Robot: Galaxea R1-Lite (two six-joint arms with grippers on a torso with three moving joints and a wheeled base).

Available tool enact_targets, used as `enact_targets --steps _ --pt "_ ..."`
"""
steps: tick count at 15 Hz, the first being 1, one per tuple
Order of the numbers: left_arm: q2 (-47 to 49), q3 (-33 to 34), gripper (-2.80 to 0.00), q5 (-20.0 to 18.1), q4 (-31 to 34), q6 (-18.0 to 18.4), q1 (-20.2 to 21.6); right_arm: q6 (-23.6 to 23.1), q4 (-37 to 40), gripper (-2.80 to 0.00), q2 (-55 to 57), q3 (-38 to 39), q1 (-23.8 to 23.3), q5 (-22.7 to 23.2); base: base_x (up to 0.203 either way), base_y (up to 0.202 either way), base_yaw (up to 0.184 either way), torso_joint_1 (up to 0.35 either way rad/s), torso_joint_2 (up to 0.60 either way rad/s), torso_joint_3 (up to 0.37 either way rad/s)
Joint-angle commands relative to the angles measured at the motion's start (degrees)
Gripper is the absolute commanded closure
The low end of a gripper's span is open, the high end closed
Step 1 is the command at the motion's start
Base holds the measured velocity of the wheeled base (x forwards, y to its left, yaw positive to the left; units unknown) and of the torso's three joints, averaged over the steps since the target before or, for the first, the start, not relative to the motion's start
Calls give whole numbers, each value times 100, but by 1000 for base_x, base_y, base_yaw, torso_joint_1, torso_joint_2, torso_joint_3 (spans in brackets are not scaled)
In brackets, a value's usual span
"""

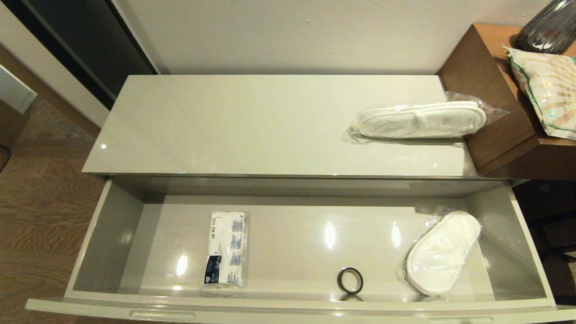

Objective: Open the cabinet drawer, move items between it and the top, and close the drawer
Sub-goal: Pick up the disposable slippers on the table

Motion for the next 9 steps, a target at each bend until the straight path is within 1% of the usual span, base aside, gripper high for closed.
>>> enact_targets --steps 1,3,4,5,7,8,9 --pt "10 0 0 4 5 0 2 -499 178 0 2759 -1295 6 -22 0 0 0 0 0 0" --pt "10 0 0 4 5 0 2 -1325 302 0 4206 -2222 74 -99 0 0 0 0 0 0" --pt "10 0 0 4 5 0 2 -1827 372 0 4895 -2671 170 -217 0 0 0 0 0 0" --pt "10 0 0 4 5 0 2 -2416 427 0 5476 -3036 303 -440 0 0 0 0 0 0" --pt "10 0 0 4 5 0 2 -3977 453 0 6466 -3636 746 -1225 0 0 0 0 0 0" --pt "10 0 0 4 5 0 2 -4608 365 0 6879 -3889 995 -1519 0 0 0 0 0 0" --pt "10 0 0 -4 5 0 2 -5067 186 0 7227 -4066 1202 -1693 0 0 0 0 0 0"
